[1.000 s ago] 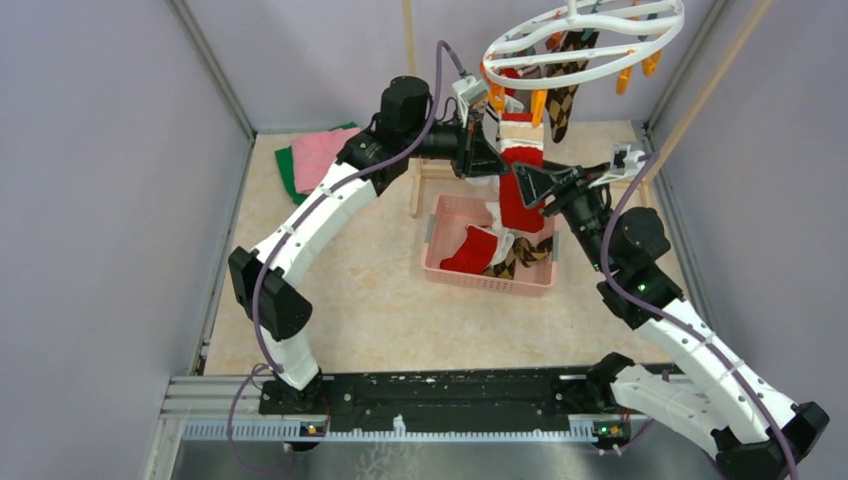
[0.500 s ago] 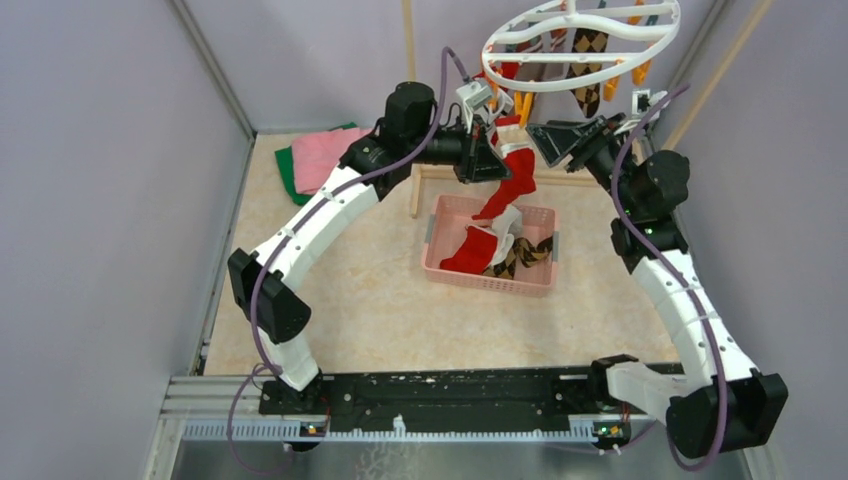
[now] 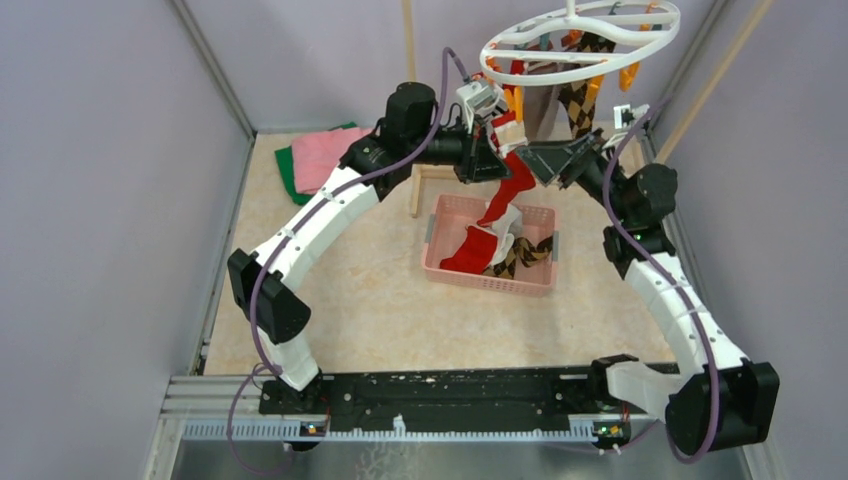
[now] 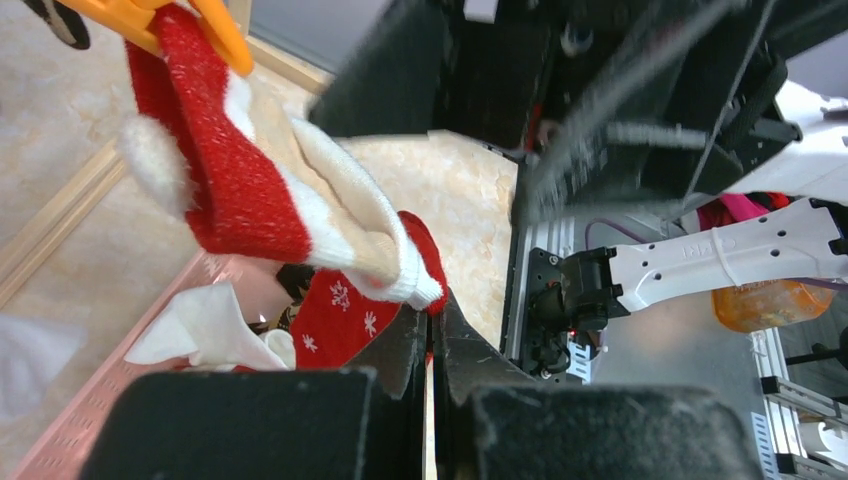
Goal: Remove the socks clipped to the hanger
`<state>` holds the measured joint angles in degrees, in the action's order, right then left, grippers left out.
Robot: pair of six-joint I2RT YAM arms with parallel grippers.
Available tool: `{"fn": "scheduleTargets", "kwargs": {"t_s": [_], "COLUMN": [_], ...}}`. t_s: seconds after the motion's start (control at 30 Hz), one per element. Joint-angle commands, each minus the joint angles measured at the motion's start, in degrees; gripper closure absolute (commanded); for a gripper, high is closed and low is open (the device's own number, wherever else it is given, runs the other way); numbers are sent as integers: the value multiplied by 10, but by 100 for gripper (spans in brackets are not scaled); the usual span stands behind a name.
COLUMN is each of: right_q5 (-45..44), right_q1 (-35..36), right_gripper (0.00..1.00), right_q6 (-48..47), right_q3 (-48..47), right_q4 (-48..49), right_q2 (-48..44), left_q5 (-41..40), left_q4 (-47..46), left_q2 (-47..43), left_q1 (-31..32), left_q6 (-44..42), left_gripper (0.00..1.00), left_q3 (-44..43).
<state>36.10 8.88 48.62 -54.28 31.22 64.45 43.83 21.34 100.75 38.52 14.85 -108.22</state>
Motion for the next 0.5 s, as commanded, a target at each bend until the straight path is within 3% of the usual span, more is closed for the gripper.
{"fn": "scheduleTargets", "kwargs": {"t_s": [0.0,0.13,0.27,0.33,0.4,0.43,0.47], "right_q5": [-31,-37,-28,-18,-11,-12,-14], "right_q1": [29,31,31,32,32,32,32], "right_gripper": [21,24,38,53,80,94,100], "right_q6": [-61,-54,-41,-36,-30,-28,-26], "right_q3": [69,133,145,144,148,152,156], "right_q4": [-40,-27,6,20,36,44,53], "right_q2": [-90,-125,-121,-111,-105,-104,-105], "left_q5": [3,10,17,19,22,25,31], "left_q4": [-5,-3,-6,-7,-7,-6,-7], "left_q2": [-27,-27,-27,-28,-28,-28,-26], "left_q1": [4,4,4,4,4,4,4], "left_q6": [-6,5,21,27,31,33,34], "left_gripper": [100,100,100,100,96,86,72], "left_q3": [-15,-23,-23,-25,-32,-37,-44]}}
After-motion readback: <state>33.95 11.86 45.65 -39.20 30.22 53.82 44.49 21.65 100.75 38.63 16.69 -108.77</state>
